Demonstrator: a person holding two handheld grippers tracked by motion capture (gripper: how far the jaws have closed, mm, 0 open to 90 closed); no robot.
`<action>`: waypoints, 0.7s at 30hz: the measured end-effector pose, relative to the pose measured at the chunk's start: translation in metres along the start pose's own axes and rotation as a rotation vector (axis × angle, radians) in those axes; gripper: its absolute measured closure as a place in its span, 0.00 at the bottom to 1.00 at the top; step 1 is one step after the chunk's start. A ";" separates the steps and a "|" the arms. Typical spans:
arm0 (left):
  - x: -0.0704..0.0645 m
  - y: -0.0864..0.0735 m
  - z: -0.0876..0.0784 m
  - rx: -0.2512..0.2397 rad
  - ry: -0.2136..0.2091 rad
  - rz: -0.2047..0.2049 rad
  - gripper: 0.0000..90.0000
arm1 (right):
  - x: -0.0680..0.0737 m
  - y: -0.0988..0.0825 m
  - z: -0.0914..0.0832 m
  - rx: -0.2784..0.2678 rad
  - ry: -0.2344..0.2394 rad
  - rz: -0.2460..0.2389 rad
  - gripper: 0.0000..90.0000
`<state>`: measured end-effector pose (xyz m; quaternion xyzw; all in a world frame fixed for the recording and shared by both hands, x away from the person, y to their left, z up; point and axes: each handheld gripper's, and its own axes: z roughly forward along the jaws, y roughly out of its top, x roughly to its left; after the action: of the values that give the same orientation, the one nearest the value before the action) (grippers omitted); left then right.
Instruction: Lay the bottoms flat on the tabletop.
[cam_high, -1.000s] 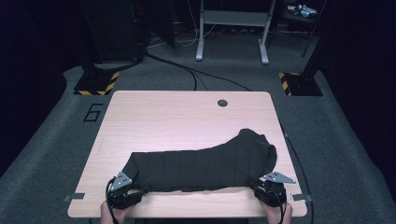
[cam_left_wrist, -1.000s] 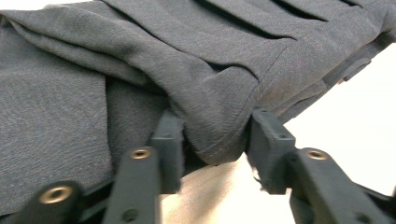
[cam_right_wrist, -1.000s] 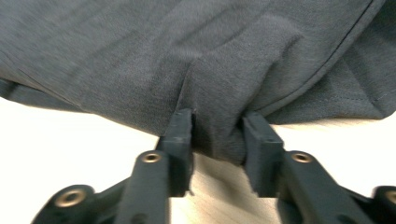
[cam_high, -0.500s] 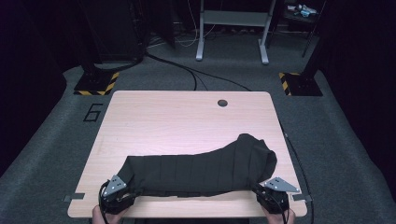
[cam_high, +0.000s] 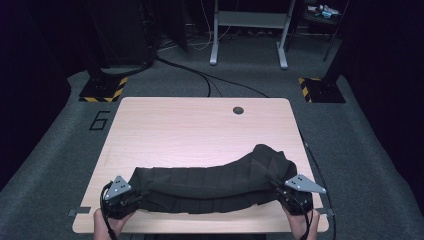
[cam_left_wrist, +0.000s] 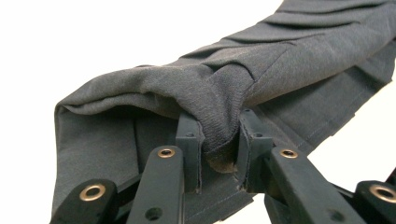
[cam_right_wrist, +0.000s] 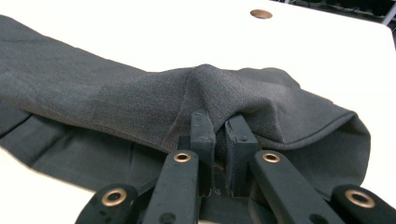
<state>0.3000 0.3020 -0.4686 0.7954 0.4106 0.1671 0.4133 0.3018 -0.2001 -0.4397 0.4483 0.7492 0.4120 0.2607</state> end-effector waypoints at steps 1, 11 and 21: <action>0.002 -0.002 0.001 0.010 -0.013 -0.003 0.79 | 0.000 0.001 0.002 0.003 0.007 0.002 0.93; -0.003 -0.029 0.027 0.107 -0.026 -0.066 0.61 | 0.005 -0.019 0.015 0.054 0.026 0.037 0.93; 0.000 0.000 0.010 -0.013 -0.004 -0.046 0.81 | 0.002 -0.005 0.011 0.011 -0.005 -0.001 0.93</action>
<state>0.3057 0.2966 -0.4750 0.7833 0.4268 0.1586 0.4232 0.3070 -0.1953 -0.4499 0.4502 0.7512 0.4064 0.2603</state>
